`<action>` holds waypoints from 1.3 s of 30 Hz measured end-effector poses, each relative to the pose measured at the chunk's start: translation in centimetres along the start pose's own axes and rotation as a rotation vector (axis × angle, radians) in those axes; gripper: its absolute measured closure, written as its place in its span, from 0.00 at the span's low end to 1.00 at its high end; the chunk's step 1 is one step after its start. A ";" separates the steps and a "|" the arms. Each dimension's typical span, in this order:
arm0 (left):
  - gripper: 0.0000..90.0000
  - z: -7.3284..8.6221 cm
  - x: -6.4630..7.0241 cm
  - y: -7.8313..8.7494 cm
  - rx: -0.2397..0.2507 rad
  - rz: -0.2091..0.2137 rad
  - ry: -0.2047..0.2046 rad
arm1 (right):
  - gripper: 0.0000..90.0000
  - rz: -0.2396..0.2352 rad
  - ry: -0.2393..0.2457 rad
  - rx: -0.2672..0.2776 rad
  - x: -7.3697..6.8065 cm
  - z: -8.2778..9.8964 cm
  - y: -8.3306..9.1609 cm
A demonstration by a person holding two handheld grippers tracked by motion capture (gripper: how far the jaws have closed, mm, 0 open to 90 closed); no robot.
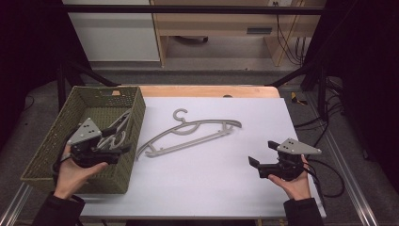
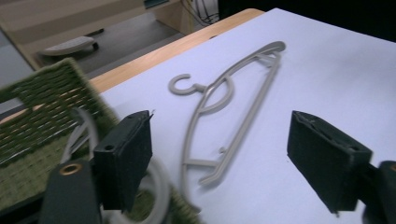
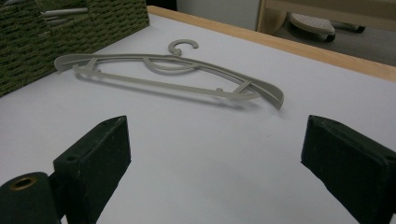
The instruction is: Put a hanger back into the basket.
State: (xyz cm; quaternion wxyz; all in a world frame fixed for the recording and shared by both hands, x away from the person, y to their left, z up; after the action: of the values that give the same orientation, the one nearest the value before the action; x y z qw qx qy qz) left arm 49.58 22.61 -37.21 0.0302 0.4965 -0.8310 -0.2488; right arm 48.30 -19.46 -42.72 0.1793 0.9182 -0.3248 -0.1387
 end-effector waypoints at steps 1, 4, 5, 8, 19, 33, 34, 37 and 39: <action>0.22 -0.3 0.6 -0.3 0.004 0.010 -0.001 | 0.09 0.000 0.000 -0.001 0.0 0.0 0.1; 0.20 -1.1 2.0 -1.3 0.011 0.045 -0.004 | 0.10 0.001 0.002 0.002 0.0 0.0 0.1; 0.19 -1.3 2.4 -1.6 0.009 0.052 -0.004 | 0.10 0.001 0.001 0.002 0.0 0.0 0.1; 0.19 -2.0 3.5 -2.8 0.003 0.069 -0.011 | 0.10 0.001 0.001 -0.005 -0.1 0.1 0.1; 0.17 -3.3 5.1 -7.3 -0.039 0.093 0.011 | 0.09 0.001 0.005 -0.002 -0.1 0.1 0.0; 0.18 -5.1 7.4 -10.6 -0.043 0.090 -0.019 | 0.09 -0.013 0.006 -0.002 -0.4 0.2 -0.1; 0.18 -5.3 7.5 -10.7 -0.043 0.094 -0.018 | 0.09 -0.011 0.011 -0.002 -0.3 0.2 -0.1; 0.18 -5.4 7.5 -11.3 -0.055 0.084 -0.019 | 0.09 -0.013 0.011 -0.004 -0.3 0.2 -0.2; 0.19 -5.3 7.4 -11.7 -0.064 0.081 -0.016 | 0.09 -0.016 0.013 -0.007 -0.4 0.2 -0.2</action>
State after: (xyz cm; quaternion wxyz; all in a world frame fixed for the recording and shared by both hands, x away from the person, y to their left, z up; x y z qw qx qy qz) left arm 56.88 9.88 -39.22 0.0497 0.4592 -0.8423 -0.2779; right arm 48.05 -19.12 -42.97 0.1836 0.9211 -0.3156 -0.1353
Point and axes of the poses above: each handheld gripper's, and its own axes: y roughly backward along the jaws, z roughly out of its underside, x roughly to its right, the point moved 9 cm from there along -y, roughly forward along the jaws, and after that the axes turned 14 degrees about -z, right-handed, at the moved point
